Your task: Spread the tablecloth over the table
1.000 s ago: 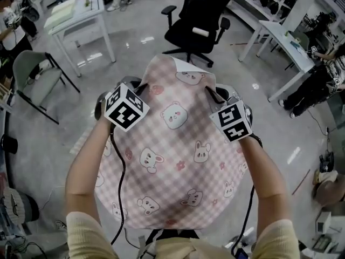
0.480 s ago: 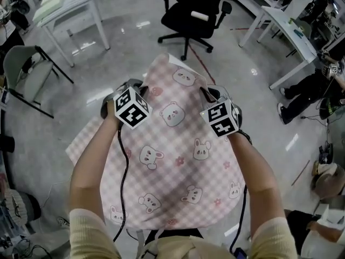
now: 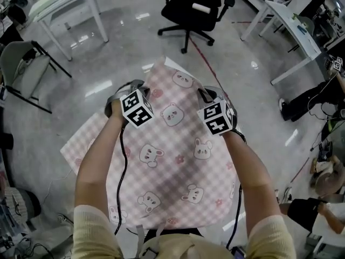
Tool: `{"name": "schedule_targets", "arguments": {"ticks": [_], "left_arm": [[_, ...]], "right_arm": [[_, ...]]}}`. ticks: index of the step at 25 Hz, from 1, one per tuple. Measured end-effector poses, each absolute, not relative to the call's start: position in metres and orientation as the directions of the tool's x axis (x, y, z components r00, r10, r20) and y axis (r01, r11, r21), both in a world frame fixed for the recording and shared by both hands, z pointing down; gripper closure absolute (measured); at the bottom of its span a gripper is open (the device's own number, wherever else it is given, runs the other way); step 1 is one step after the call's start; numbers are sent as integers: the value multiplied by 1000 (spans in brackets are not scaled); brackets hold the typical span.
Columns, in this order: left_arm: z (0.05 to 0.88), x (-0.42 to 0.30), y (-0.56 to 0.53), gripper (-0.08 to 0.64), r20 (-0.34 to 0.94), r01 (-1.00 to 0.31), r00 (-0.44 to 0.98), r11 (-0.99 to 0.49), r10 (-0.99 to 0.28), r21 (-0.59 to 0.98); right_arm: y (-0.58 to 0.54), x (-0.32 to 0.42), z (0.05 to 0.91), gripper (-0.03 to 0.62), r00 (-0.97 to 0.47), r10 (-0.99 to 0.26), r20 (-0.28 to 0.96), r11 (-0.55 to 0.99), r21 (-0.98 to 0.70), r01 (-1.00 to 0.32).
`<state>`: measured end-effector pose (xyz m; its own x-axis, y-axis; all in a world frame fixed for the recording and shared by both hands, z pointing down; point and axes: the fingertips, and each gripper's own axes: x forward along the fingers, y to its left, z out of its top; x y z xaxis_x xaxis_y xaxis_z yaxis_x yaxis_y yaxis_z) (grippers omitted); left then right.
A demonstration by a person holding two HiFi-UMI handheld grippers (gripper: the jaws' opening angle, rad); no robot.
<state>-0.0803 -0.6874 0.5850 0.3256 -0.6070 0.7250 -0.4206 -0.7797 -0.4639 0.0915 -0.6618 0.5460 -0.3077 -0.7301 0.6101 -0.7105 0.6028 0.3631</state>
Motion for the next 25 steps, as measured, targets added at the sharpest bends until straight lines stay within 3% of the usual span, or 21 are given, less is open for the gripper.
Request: {"name": "schedule_targets", "arguments": {"ticks": [6,10,18,21,24,25], "left_arm": [[603,-83,-690,462,731,-433,306,-773,-609,-463],[600,-99,-706,331,678,-573,240,-665,-694,-478],[571,-124,-709,331,596,-649,178,-549,-783,-527],[556,-127,-703,359,572,-685,195,-528,-797,-503],[529,-123,-690,502,496,-762,242,-480,-834,-435],[520,-122,-684,520,471,-781,254,-466,-845,-415]], "right_arm": [[-667,93,560,542,-276,-750,601,577,390,-717],[-672,99,548,476,-246,-797,552,502,379,-777],[-668,93,530,390,-269,-817,510,490,368,-790],[-661,93,527,391,-269,-818,509,484,355,-800],[-652,99,515,435,-267,-826,497,466,336,-818],[-649,102,510,452,-266,-830,491,459,329,-825]]}}
